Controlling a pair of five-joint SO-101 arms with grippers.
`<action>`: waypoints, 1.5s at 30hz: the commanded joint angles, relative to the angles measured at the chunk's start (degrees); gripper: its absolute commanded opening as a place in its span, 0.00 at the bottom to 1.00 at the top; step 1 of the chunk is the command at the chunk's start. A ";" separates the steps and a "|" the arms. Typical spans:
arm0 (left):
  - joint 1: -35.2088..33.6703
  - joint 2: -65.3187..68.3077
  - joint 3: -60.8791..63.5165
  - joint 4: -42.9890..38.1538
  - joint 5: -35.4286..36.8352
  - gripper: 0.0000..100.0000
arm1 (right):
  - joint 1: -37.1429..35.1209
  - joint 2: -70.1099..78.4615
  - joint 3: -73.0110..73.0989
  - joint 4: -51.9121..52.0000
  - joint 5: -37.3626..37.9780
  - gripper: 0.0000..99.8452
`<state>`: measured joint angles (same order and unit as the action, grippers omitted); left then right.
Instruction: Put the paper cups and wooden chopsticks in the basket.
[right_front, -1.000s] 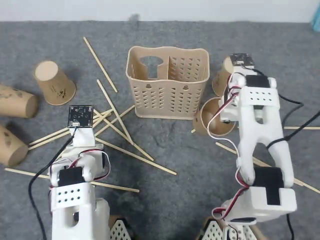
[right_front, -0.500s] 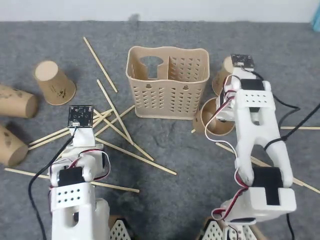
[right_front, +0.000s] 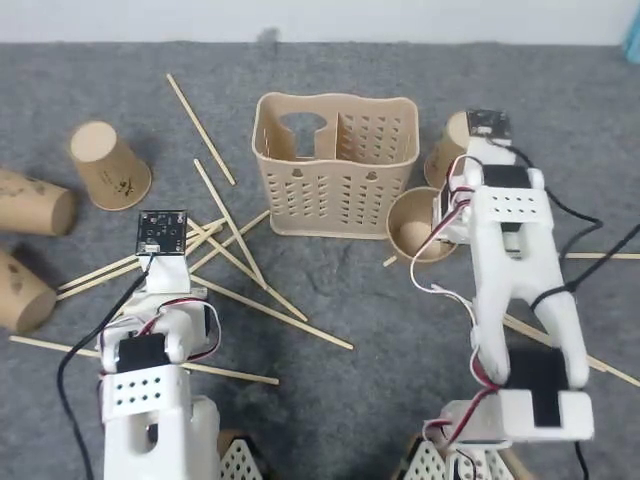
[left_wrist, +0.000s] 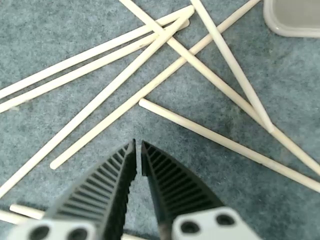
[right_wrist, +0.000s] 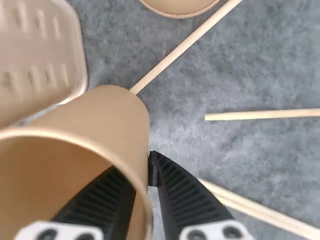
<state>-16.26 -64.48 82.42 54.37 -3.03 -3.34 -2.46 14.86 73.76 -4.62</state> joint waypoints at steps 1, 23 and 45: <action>-0.09 -1.14 -0.13 -1.58 -0.44 0.01 | 0.22 -6.64 -8.44 8.31 -0.18 0.01; -0.09 -1.14 -0.13 -1.58 -0.44 0.01 | 1.98 -8.40 -55.65 27.30 3.69 0.01; -0.09 -1.14 -0.13 -1.58 -0.44 0.01 | -10.51 6.90 -59.34 21.05 3.87 0.01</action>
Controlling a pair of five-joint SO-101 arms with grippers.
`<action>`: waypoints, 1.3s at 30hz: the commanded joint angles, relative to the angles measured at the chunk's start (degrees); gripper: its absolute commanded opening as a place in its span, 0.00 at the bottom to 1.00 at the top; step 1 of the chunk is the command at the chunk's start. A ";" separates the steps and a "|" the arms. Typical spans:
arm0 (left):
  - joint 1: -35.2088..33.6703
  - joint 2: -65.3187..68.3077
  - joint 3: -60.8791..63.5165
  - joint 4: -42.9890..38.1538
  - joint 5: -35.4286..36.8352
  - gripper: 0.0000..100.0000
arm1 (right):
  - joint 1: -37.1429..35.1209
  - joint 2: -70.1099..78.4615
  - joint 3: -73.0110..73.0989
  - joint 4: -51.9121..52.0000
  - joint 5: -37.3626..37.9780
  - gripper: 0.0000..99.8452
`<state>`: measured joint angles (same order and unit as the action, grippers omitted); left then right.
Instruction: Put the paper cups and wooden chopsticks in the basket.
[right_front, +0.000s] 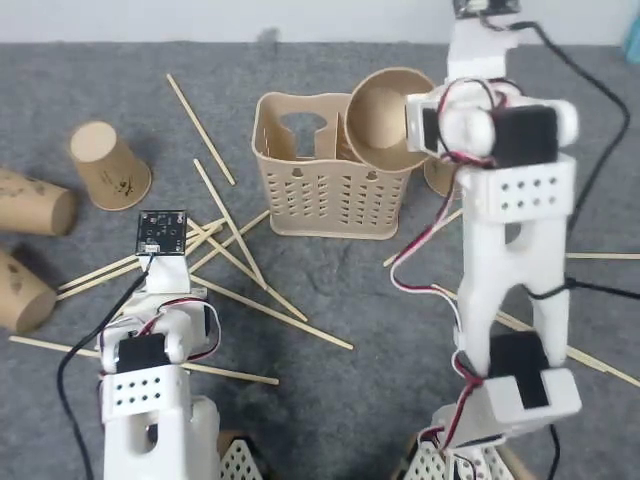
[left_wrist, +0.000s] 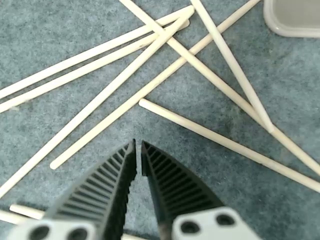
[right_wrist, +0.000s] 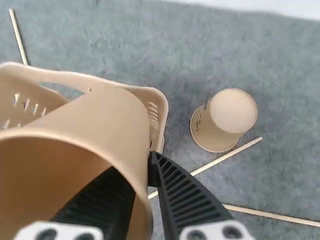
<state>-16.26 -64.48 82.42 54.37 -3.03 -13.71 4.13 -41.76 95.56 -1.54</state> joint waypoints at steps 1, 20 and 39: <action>-0.09 -1.14 -0.13 -1.58 -0.44 0.01 | -0.13 0.84 -2.73 -0.75 0.79 0.01; -0.09 -1.14 -0.13 -1.58 -0.44 0.01 | -0.13 2.24 -8.26 -7.60 0.44 0.25; -0.18 -1.14 -0.13 -1.58 -0.44 0.01 | -4.79 -15.43 -3.69 7.08 0.62 0.01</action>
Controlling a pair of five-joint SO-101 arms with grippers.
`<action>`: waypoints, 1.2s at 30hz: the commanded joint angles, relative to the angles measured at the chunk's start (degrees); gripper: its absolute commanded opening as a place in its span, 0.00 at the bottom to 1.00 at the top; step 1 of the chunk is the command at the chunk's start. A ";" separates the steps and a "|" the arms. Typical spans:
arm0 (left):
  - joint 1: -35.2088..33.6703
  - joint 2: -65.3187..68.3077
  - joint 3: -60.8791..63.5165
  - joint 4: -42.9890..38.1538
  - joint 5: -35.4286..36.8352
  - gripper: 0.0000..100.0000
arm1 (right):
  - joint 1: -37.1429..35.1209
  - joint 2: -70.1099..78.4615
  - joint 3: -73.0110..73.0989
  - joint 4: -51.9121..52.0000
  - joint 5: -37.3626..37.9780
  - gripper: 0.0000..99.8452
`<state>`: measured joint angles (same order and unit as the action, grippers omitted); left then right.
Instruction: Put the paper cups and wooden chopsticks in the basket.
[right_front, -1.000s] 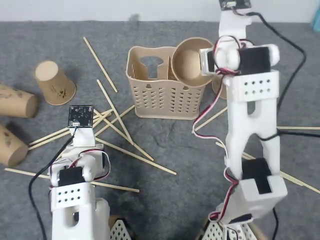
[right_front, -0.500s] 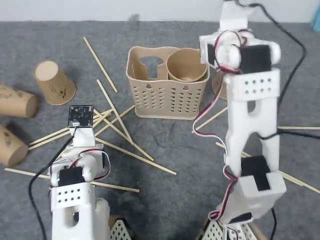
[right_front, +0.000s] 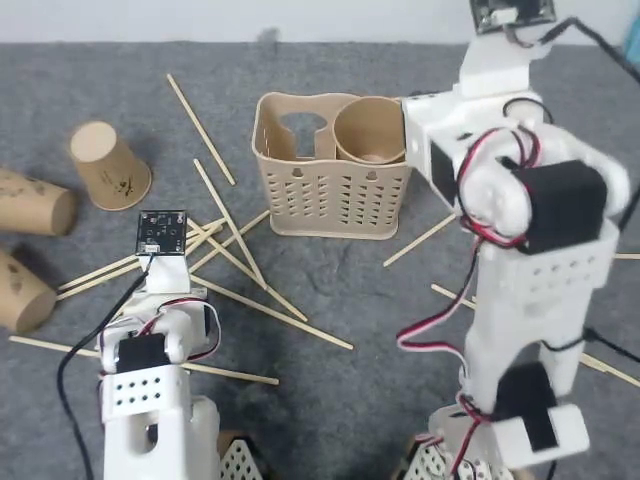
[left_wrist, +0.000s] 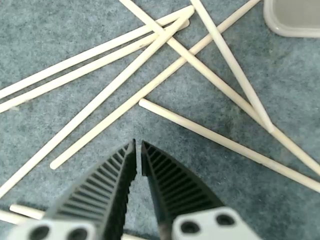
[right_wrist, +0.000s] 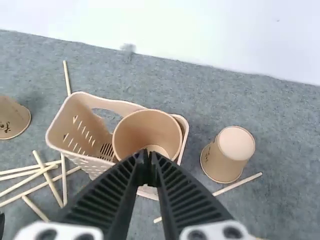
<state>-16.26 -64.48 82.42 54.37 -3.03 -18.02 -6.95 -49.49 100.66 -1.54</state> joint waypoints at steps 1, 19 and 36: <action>-0.18 -1.14 -0.13 -1.58 -0.44 0.01 | -0.75 -5.41 6.68 1.63 0.62 0.01; -0.18 -1.14 -0.13 -1.58 -0.44 0.01 | 17.27 -28.18 63.56 -34.68 4.40 0.01; -0.18 -1.14 -0.13 -1.58 -0.44 0.01 | 22.99 9.01 37.71 -37.67 3.96 0.01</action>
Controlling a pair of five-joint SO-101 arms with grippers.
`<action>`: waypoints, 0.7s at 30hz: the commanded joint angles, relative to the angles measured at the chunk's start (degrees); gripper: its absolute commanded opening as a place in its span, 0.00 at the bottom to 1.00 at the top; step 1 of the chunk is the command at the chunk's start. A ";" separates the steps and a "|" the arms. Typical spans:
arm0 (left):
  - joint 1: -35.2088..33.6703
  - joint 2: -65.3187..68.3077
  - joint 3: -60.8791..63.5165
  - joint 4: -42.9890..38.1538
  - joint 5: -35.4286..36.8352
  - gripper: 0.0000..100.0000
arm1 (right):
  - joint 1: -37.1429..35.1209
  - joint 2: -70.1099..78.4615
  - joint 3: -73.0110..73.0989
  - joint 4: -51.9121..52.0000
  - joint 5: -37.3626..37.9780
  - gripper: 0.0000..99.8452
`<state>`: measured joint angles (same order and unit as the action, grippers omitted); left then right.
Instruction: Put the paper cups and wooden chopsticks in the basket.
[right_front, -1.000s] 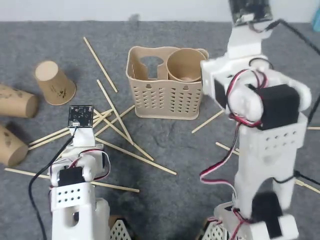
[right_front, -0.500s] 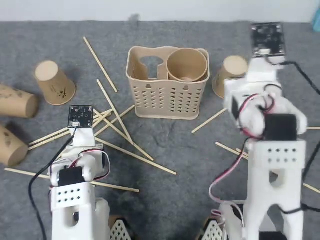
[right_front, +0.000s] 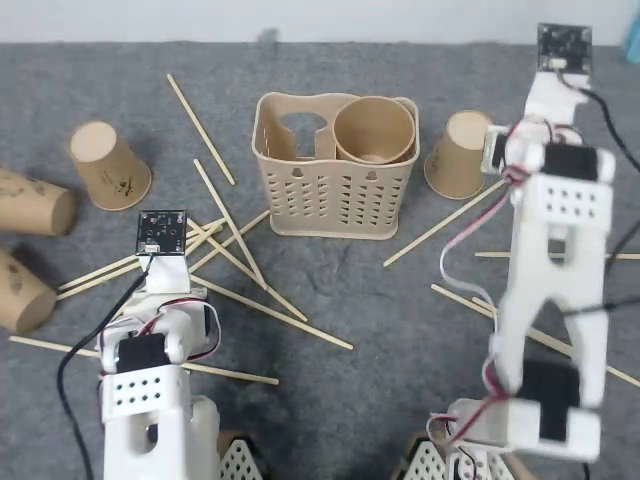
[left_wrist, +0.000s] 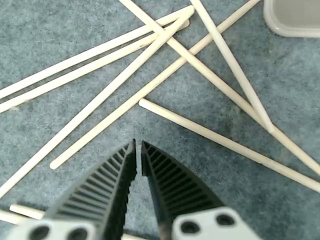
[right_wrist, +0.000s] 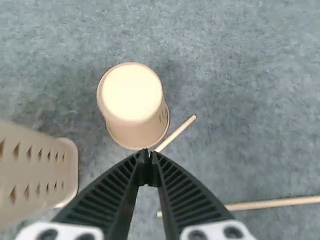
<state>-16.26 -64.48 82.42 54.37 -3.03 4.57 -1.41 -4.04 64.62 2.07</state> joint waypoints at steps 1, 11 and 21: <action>-0.18 -1.14 -0.13 -1.58 -0.44 0.01 | 0.40 5.58 -9.58 -1.80 0.35 0.01; 0.00 -1.14 0.13 -2.81 -0.44 0.01 | -1.19 22.81 -25.14 -1.98 0.35 0.01; 0.18 -1.14 0.13 -2.81 -0.44 0.01 | -1.27 29.85 -30.68 -1.36 0.70 0.01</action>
<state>-16.26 -64.48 82.77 52.97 -3.03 3.43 29.10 -31.30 64.00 2.07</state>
